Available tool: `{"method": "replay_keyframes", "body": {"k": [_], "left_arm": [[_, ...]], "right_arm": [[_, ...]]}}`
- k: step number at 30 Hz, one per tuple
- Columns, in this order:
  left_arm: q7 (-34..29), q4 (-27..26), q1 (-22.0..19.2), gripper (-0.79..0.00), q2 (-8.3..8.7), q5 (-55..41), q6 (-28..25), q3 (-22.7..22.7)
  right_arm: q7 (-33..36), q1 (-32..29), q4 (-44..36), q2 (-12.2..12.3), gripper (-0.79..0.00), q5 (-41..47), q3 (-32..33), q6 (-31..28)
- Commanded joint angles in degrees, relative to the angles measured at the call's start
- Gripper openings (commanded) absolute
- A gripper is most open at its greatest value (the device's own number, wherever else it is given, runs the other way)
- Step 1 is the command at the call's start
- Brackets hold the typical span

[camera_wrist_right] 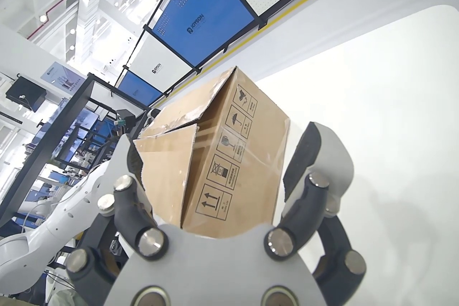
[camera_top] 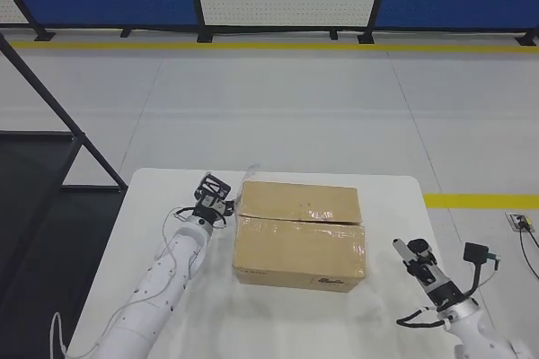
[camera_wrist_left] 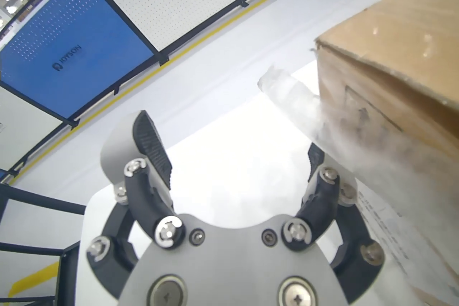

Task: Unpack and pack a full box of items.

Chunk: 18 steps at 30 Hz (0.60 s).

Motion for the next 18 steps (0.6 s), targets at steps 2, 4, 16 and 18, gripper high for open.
{"method": "replay_keyframes", "body": {"k": [2,4,16,18], "left_arm": [[3.3,1.6,-0.4,0.0,-0.48,-2.4,1.9,-0.7],[5.3,2.5,-0.3,0.0,-0.72,-3.7,3.5,-1.2],[18.6,6.0,4.4,0.0,-1.06,-8.0,17.1,-5.5],[19.4,6.1,5.7,0.0,-0.85,-8.0,18.1,-6.2]], "right_arm": [[-0.2,-0.2,-0.2,0.0,0.0,-0.1,-0.1,0.3],[-0.3,0.0,-0.2,0.0,0.0,-0.1,-0.3,0.4],[1.7,3.3,0.6,0.2,0.0,-0.4,-1.7,1.4],[2.0,3.9,1.0,0.2,0.0,-0.5,-2.1,1.4]]}}
